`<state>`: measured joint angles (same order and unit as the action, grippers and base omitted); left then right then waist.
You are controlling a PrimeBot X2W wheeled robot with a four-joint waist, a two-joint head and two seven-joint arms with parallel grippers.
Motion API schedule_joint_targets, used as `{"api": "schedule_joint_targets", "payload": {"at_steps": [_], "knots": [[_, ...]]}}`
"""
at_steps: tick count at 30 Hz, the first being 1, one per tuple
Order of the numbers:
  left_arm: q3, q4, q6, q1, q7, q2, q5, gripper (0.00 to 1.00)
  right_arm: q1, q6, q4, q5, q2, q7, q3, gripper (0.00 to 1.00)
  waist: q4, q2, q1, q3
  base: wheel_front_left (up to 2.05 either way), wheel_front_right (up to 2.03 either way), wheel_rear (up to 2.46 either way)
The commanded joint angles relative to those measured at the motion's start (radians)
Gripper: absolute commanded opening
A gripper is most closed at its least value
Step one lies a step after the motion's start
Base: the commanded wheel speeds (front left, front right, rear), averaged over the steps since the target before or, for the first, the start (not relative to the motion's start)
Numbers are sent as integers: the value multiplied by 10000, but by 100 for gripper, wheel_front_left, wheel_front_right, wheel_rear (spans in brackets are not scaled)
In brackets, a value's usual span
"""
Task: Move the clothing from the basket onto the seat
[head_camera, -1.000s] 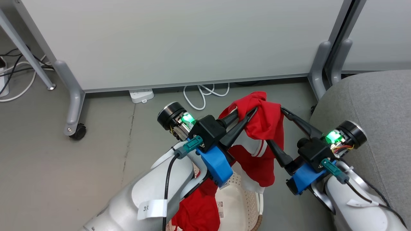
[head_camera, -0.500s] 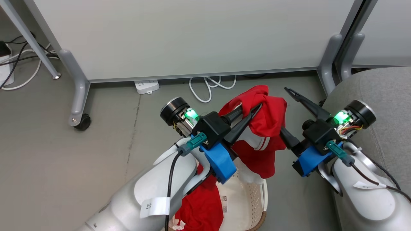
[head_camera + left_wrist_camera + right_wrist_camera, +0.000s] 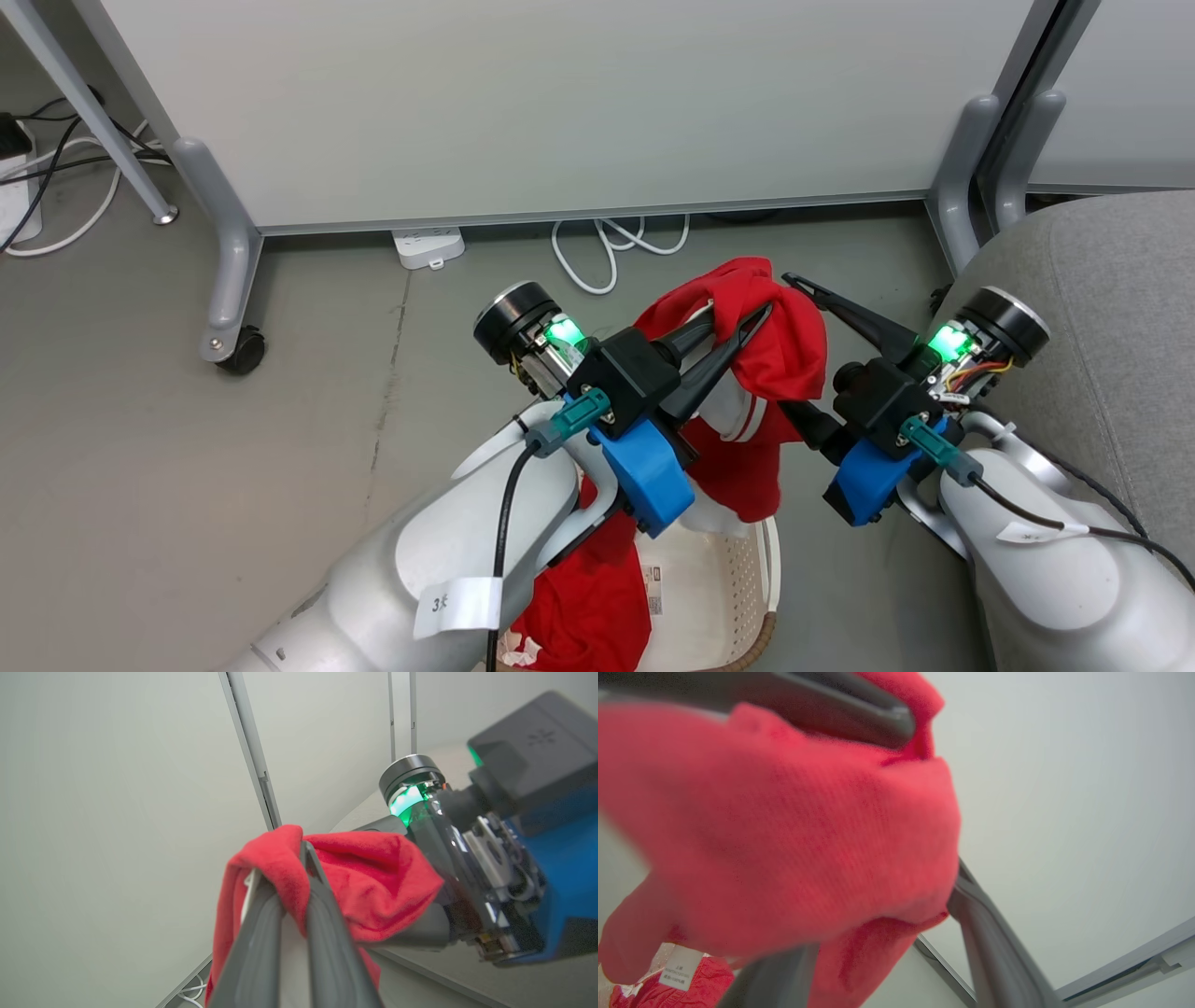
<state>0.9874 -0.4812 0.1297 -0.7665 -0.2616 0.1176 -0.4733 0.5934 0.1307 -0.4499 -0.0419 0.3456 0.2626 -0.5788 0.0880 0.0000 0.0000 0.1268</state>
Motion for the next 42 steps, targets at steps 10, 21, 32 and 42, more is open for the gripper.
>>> {"api": "schedule_joint_targets", "payload": {"at_steps": [10, 21, 32, 42], "knots": [[-38, 84, 13, -112, -52, 54, 60, 0, 359, 1, -157, 499, 88, 35, -279, 0, -45, 0, 0, 51, 0, 0, 0], [-141, 4, 13, 3, -50, 124, 64, 0, 36, 1, 68, 573, 29, 35, 43, 0, -102, 0, 0, 59, 0, 0, 0], [-184, -101, 13, 96, -41, 129, -11, 0, -131, 1, 256, 624, -90, 35, 389, 0, -119, 0, 0, 58, 0, 0, 0], [-321, -269, 13, 144, -39, 168, 35, 100, -580, 1, 660, 663, -308, 36, 1721, 0, -170, 0, 0, 240, 0, 0, 0]]}}
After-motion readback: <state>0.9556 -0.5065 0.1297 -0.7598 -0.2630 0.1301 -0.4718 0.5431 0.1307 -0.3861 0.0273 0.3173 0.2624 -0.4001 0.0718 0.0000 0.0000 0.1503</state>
